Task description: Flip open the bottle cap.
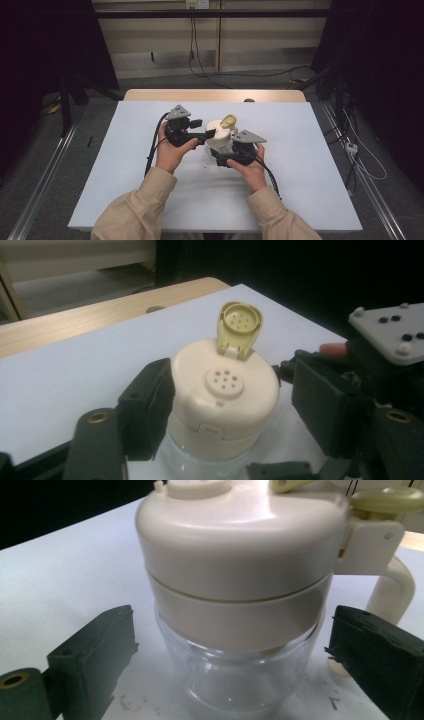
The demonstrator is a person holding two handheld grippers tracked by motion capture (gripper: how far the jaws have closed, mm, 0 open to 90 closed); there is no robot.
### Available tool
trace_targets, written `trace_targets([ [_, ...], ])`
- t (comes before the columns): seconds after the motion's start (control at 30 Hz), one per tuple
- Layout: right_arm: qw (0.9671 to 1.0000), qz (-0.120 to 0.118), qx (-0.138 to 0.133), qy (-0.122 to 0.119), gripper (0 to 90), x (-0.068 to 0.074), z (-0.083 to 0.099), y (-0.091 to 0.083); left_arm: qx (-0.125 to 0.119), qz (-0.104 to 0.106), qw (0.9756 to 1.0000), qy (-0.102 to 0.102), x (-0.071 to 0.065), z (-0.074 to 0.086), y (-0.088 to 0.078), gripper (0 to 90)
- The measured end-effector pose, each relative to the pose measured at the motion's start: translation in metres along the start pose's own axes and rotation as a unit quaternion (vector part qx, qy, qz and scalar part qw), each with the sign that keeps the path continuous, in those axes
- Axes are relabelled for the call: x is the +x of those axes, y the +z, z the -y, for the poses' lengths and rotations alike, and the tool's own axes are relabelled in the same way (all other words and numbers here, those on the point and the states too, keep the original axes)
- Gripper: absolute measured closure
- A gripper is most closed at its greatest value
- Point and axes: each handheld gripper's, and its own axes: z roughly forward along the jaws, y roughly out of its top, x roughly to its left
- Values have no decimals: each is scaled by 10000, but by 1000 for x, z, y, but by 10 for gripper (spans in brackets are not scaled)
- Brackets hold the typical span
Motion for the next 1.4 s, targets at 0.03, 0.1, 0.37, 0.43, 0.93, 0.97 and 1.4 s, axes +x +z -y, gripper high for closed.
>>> trace_targets([
  [0.03, 10000, -23, -2, -6, 49, 1, 0, -2, 6, -4, 10000, 0, 1, 2, -2, 304],
  [0.1, 10000, -68, -28, -45, 51, 2, 0, -5, 12, -22, 10000, -20, 2, 6, -5, 277],
  [0.37, 9997, -220, -56, -42, 57, 5, 3, -21, 17, -98, 9999, -118, 5, 24, -18, 190],
  [0.43, 9997, -239, -57, -46, 57, 5, 4, -25, 69, -158, 9998, -46, 5, 30, -25, 165],
  [0.93, 9994, -315, -121, -26, 61, 0, 13, -53, 21, -218, 9996, -175, 14, 65, -58, 127],
  [0.97, 9994, -321, -128, -19, 61, 0, 13, -54, 14, -211, 9996, -185, 15, 70, -62, 122],
  [1.4, 9992, -350, -179, -35, 68, -5, 21, -75, -95, -288, 9993, -218, 27, 90, -90, 91],
])
